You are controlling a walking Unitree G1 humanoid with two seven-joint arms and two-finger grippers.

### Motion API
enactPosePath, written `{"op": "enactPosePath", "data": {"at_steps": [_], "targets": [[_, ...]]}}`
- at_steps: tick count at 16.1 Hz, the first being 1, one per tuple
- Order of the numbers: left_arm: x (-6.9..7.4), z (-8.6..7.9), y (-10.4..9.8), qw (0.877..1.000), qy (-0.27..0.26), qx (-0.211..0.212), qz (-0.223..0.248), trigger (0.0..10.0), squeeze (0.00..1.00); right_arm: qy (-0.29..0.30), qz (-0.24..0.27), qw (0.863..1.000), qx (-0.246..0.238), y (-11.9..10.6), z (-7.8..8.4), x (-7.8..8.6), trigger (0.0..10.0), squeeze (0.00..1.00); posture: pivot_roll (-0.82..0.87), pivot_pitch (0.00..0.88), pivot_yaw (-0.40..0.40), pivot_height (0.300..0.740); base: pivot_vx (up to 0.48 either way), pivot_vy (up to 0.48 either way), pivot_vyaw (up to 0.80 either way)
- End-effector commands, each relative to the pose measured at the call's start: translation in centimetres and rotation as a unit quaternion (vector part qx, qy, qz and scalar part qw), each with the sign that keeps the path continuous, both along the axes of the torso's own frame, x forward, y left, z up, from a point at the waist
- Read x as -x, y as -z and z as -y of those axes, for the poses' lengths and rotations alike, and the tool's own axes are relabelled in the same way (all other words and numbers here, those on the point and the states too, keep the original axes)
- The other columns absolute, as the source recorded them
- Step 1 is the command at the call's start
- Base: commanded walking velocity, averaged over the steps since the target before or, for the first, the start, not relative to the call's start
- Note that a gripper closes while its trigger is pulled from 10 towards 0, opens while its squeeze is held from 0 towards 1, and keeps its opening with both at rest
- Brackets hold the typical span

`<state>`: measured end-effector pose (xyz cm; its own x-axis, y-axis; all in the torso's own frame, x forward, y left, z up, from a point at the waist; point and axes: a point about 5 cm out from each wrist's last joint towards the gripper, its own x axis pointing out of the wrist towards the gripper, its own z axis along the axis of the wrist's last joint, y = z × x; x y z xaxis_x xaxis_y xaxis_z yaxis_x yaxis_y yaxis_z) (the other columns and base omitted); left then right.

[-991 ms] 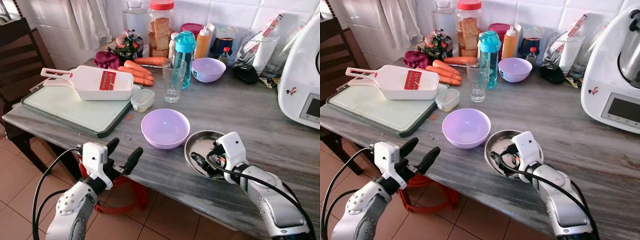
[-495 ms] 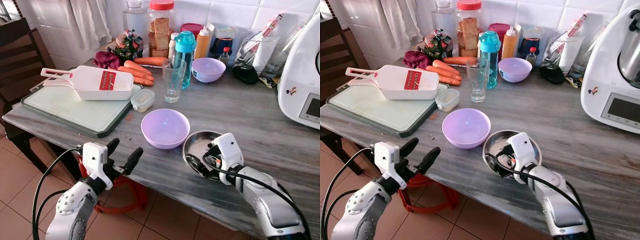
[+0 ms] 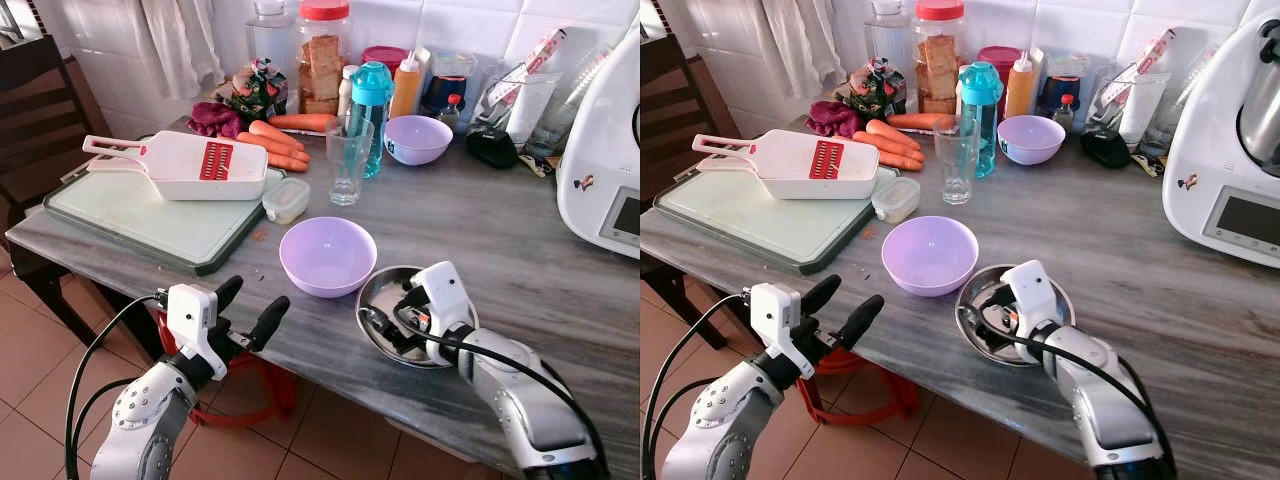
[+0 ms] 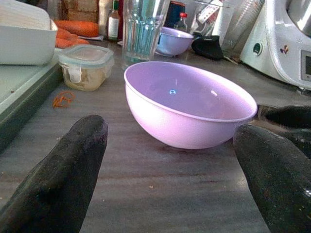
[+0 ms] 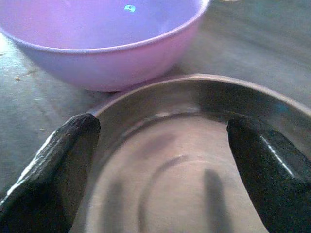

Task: Setting the table

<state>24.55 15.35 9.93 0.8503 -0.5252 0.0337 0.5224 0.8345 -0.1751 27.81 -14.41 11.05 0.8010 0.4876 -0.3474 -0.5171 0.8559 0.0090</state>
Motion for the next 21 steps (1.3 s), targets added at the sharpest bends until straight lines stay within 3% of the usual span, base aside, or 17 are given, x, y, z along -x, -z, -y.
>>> {"op": "enactPosePath", "data": {"at_steps": [1, 5, 7, 12, 15, 16, 20, 21], "targets": [[0.1, 0.0, -0.2, 1.000, 0.004, -0.003, 0.003, 10.0, 0.00, 0.010, 0.017, 1.000, 0.001, -0.9, 0.5, -0.2, 10.0, 0.00, 0.07, 0.028, -0.002, 0.740, 0.000, 0.000, 0.00], [0.2, 0.2, -0.6, 1.000, 0.019, 0.012, 0.007, 10.0, 0.00, 0.051, 0.071, 0.996, -0.007, -3.4, 1.9, -0.6, 10.0, 0.00, 0.06, 0.024, -0.001, 0.740, 0.000, 0.000, 0.00], [0.4, 0.2, -0.9, 0.999, 0.031, 0.017, 0.010, 10.0, 0.00, 0.095, 0.124, 0.987, -0.030, -4.6, 2.6, -0.5, 10.0, 0.00, 0.06, 0.019, -0.003, 0.740, 0.000, 0.000, 0.00], [-1.5, -0.5, -1.6, 0.997, -0.069, -0.027, 0.025, 10.0, 0.00, 0.182, 0.183, 0.965, -0.056, -5.0, 2.4, 0.3, 10.0, 0.00, 0.06, 0.012, -0.011, 0.740, 0.000, 0.000, 0.00], [-2.4, -0.8, -1.4, 0.989, -0.134, -0.053, 0.028, 10.0, 0.00, 0.228, 0.163, 0.957, -0.079, -3.9, 2.4, 0.8, 10.0, 0.00, 0.06, 0.000, -0.018, 0.740, 0.000, 0.000, 0.00], [-2.4, -0.8, -1.4, 0.988, -0.145, -0.048, 0.033, 10.0, 1.00, 0.237, 0.168, 0.953, -0.088, -3.8, 2.5, 1.0, 10.0, 0.00, 0.07, 0.000, -0.025, 0.740, 0.000, 0.000, 0.00], [-2.0, -0.8, -1.2, 0.982, -0.182, -0.050, 0.031, 10.0, 1.00, 0.254, 0.169, 0.947, -0.102, -3.1, 2.3, 1.7, 10.0, 0.00, 0.09, 0.000, -0.033, 0.740, 0.000, 0.000, 0.00], [-2.0, -1.0, -0.9, 0.975, -0.210, -0.072, 0.024, 10.0, 1.00, 0.257, 0.171, 0.946, -0.102, -2.9, 2.1, 1.8, 10.0, 0.00, 0.09, 0.000, -0.030, 0.740, 0.000, 0.000, 0.00]]}}
